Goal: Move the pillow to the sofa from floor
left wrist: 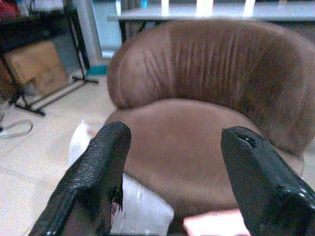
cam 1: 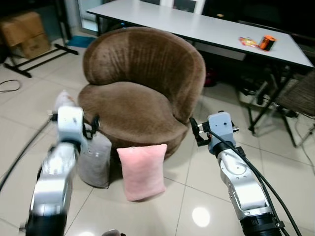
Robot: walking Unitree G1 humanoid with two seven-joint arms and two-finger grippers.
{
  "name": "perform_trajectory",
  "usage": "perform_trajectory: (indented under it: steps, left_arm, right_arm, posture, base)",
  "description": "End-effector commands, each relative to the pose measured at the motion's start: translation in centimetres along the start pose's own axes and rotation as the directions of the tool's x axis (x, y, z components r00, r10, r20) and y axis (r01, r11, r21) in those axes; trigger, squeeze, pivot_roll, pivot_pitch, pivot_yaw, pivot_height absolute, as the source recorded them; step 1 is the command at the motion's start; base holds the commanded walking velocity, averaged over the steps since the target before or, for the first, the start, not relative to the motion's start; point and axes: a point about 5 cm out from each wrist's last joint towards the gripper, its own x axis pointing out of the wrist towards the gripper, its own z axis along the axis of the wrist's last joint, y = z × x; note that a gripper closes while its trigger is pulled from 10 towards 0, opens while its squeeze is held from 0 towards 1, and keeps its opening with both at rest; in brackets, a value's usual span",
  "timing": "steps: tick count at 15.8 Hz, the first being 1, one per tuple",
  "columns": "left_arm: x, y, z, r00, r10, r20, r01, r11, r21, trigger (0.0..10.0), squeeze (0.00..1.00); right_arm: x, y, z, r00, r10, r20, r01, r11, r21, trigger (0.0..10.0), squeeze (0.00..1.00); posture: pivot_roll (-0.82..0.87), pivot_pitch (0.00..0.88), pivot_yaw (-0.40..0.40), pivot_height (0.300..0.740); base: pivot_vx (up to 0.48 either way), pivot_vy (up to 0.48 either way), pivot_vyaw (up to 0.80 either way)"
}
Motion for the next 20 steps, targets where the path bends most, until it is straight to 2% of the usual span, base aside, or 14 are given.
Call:
perform_trajectory:
  steps: [1,3,5,6,7,8,9,10,13,15,17,18,19,20]
  left_arm:
    - [0.9,0.1,0.2,1.0,0.017,0.004,-0.017,1.0,-0.018,10.0,0.0]
    - [3.2,0.4,1.1,0.998,0.059,0.027,-0.058,0.998,-0.031,10.0,0.0]
    - [4.2,0.4,1.5,0.999,0.045,0.026,-0.045,0.999,-0.007,10.0,0.0]
    - [4.8,0.7,2.1,0.998,0.039,0.041,-0.038,0.999,-0.017,10.0,0.0]
    - [5.5,1.4,3.0,0.993,0.082,0.084,-0.077,0.996,-0.054,10.0,0.0]
    - [6.0,2.1,3.8,0.983,0.142,0.114,-0.135,0.989,-0.067,10.0,0.0]
    - [6.5,3.0,4.7,0.965,0.215,0.149,-0.204,0.975,-0.083,10.0,0.0]
    - [6.7,3.3,5.0,0.958,0.239,0.161,-0.229,0.97,-0.08,10.0,0.0]
    - [7.1,3.9,5.8,0.941,0.282,0.185,-0.263,0.957,-0.123,10.0,0.0]
    - [7.6,3.8,6.5,0.96,0.207,0.19,-0.172,0.968,-0.185,10.0,0.0]
    - [7.5,3.3,6.9,0.975,0.088,0.205,-0.049,0.981,-0.19,10.0,0.0]
    - [6.8,2.5,7.1,0.969,-0.034,0.243,0.065,0.99,-0.123,10.0,0.0]
    - [6.3,2.1,7.1,0.964,-0.072,0.256,0.094,0.993,-0.074,10.0,0.0]
    - [5.1,1.2,6.5,0.953,-0.139,0.271,0.141,0.99,0.012,10.0,0.0]
  right_arm:
    - [0.3,-0.3,-0.2,1.0,0.006,-0.025,-0.006,1.0,-0.009,10.0,0.0]
    - [0.4,0.0,-0.8,0.994,0.069,-0.081,-0.066,0.997,0.042,10.0,0.0]
    - [0.3,-0.1,-0.8,0.995,0.064,-0.076,-0.061,0.997,0.045,10.0,0.0]
    - [0.4,-0.2,-0.8,0.996,0.049,-0.072,-0.046,0.998,0.034,10.0,0.0]
    - [0.4,-0.2,-0.9,0.997,0.043,-0.063,-0.039,0.997,0.061,10.0,0.0]
    - [0.5,-0.4,-0.9,0.998,0.006,-0.065,-0.002,0.998,0.058,10.0,0.0]
    - [0.5,-0.2,-1.0,0.997,0.004,-0.075,0.003,0.995,0.099,10.0,0.0]
    - [0.5,0.1,-0.9,0.995,0.05,-0.08,-0.039,0.989,0.142,10.0,0.0]
    - [0.8,0.0,-0.6,0.999,0.01,-0.047,-0.004,0.992,0.124,10.0,0.0]
    - [0.9,-0.1,-0.6,1.0,-0.003,-0.029,0.007,0.989,0.147,10.0,0.0]
    - [0.8,-0.4,-0.7,0.999,-0.011,-0.033,0.016,0.987,0.159,10.0,0.0]
    - [0.6,-0.5,-0.5,1.0,-0.012,-0.017,0.015,0.981,0.194,10.0,0.0]
    - [0.5,-0.5,-0.4,1.0,-0.013,-0.013,0.016,0.977,0.213,10.0,0.0]
    - [0.2,-0.4,-0.3,1.0,0.0,0.002,-0.001,0.967,0.255,10.0,0.0]
  posture:
    - [-0.07,0.0,-0.1,0.74]
    - [-0.07,0.0,-0.1,0.74]
    - [-0.07,0.0,-0.101,0.74]
    - [-0.07,0.0,-0.103,0.74]
    - [-0.07,0.0,-0.105,0.74]
    - [-0.07,0.0,-0.107,0.74]
    - [-0.06,0.0,-0.109,0.74]
    - [-0.06,0.0,-0.11,0.74]
    - [-0.06,0.0,-0.112,0.74]
    - [-0.05,0.0,-0.113,0.74]
    - [-0.06,0.0,-0.112,0.74]
    - [-0.06,0.0,-0.098,0.74]
    - [-0.06,0.0,-0.093,0.74]
    - [-0.06,0.0,-0.083,0.74]
  base:
    - [0.0,0.0,0.0]
    - [0.0,0.0,0.0]
    - [0.0,0.0,0.0]
    - [0.0,0.0,0.0]
    - [0.0,0.0,0.0]
    - [0.0,0.0,0.0]
    - [0.0,0.0,0.0]
    - [0.0,0.0,0.0]
    - [0.0,0.0,0.0]
    - [0.0,0.0,0.0]
    - [0.0,0.0,0.0]
    - [0.0,0.0,0.0]
    - [0.0,0.0,0.0]
    - [0.0,0.0,0.0]
